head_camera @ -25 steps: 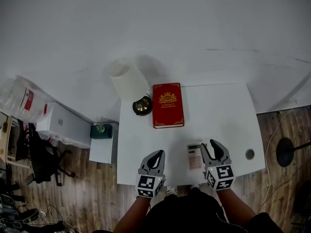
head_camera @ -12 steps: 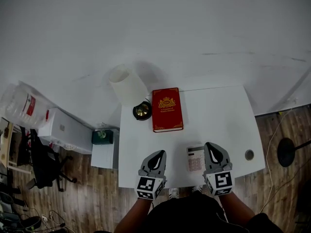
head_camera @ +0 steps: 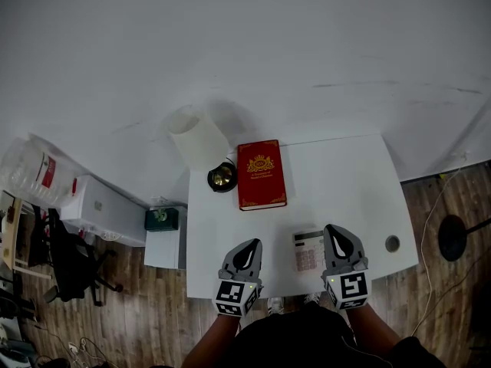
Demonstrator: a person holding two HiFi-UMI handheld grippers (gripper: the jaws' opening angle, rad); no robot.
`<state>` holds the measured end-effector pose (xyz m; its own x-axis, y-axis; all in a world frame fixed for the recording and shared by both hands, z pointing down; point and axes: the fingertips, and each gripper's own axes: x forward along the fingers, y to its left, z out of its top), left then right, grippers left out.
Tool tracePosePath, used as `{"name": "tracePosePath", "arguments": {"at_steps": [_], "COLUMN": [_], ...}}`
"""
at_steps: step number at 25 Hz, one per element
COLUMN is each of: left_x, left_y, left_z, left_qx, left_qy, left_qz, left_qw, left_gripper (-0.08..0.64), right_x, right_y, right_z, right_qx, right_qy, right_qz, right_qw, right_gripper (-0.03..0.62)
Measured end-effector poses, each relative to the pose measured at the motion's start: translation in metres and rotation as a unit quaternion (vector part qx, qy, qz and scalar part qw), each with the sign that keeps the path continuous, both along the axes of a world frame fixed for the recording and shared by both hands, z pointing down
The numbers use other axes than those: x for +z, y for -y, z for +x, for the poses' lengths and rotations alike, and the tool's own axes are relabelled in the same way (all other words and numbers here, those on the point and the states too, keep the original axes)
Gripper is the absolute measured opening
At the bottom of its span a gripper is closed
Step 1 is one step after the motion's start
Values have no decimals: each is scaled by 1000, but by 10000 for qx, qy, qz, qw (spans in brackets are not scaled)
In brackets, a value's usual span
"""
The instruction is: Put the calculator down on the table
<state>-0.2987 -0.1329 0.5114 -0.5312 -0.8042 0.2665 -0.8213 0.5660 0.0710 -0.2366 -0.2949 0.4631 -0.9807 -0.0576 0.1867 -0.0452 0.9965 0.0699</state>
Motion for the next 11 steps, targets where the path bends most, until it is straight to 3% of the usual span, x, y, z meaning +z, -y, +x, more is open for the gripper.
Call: {"name": "tracePosePath", "arguments": {"at_steps": [11], "left_x": [1], "left_y": [6], "left_z": [4], "left_qx": [-7], "left_qy": [-55], "left_qz": [50], "left_qw": [10000], "left_gripper": [20], "right_x": [1], "right_y": [8], "right_z": [4], "right_qx": [-31], "right_qy": [-14], "right_qz": [208], "right_qw": [9998], "right_gripper": [17]}}
